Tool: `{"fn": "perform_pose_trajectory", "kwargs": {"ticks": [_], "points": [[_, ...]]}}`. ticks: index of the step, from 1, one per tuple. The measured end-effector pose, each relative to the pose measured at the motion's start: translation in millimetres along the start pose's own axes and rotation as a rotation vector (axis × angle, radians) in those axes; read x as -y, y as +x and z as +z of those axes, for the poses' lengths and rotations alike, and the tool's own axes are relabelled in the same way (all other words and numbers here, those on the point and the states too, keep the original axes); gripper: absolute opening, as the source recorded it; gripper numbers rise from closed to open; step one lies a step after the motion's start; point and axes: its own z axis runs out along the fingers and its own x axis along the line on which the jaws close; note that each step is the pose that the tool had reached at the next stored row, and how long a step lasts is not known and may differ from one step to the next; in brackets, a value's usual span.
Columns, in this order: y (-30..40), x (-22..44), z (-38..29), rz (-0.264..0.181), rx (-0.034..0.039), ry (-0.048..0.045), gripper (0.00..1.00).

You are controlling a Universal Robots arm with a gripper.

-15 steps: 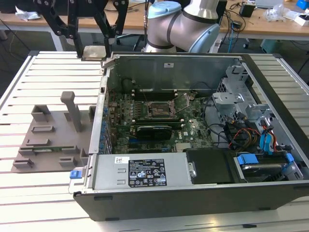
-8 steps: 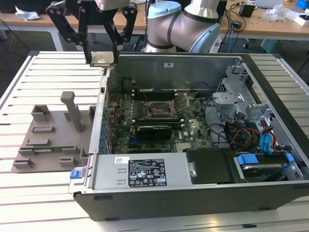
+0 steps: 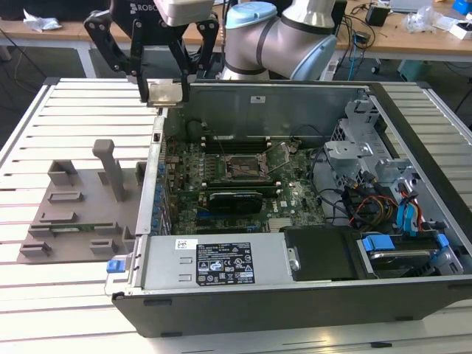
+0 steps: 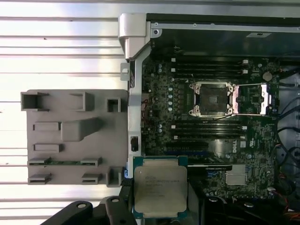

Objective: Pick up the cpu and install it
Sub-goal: 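Pick up the cpu and move it towards the insertion slot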

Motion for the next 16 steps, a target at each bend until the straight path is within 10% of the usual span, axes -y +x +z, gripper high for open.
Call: {"fn": "perform_pose_trajectory", "kwargs": {"ticks": [16], "points": [[-20.8,-0.4,15.3,0.0,-0.0007,-0.0001,0.55]]}}
